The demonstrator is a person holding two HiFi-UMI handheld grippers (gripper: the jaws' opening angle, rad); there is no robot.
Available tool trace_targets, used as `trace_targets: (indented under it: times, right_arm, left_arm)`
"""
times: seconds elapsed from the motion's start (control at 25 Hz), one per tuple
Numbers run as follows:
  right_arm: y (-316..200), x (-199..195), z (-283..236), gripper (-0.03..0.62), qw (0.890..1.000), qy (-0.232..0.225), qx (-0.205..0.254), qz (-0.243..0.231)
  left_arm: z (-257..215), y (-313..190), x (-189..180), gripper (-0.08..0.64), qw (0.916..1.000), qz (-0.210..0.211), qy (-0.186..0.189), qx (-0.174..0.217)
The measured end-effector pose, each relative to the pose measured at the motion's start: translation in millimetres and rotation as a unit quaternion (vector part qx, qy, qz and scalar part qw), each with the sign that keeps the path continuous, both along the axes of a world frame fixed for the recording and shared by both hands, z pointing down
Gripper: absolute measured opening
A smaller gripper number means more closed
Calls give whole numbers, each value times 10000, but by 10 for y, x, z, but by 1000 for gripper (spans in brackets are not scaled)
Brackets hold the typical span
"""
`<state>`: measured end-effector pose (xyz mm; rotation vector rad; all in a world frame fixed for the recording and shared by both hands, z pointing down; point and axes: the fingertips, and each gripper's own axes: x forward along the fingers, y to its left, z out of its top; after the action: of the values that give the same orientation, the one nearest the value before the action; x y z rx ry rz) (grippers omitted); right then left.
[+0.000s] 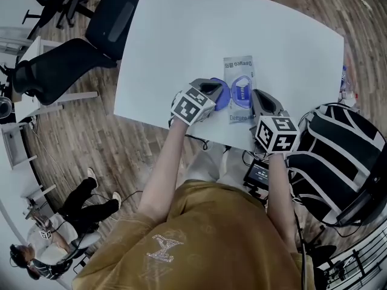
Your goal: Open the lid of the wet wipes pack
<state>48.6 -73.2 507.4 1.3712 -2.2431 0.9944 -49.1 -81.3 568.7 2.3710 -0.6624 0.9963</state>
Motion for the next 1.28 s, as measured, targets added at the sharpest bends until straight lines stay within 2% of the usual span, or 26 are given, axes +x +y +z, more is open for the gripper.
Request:
trace_targets:
  times: [0.16,0.24,0.4,0.52,0.72,1.0,1.08,1.28]
  right_arm:
    - [-4,-3,14,11,10000,37,28,15]
    - [-1,5,37,11,10000,51,25,33]
    - [9,10,78,11,9999,106,22,54]
    - [35,4,101,11,9994,326,91,4]
    - [52,53,144,11,9978,652,117,90]
    - [82,152,185,12,9948,967,177,254]
    - [107,172,216,12,9942,1028,155,260]
    - [193,142,350,12,9939,1090,-58,169]
  left_arm:
    - [103,-17,20,0,9991,9,-400,154]
    - [105,-50,49,0,9988,-84,-420,224]
    - [132,-67,74,0,9989,-224,-398,124]
    - [120,-73,91,0,9989,-271,-366,141]
    - [81,-72,67,0,9947,-608,-531,638]
    - [-70,-20,15,0,9794,-1088,-614,1585]
    - [-36,-9,-9,0,9771,-1242,-645,1603]
    - [82,-88,67,0,9783,-1319,-618,1477]
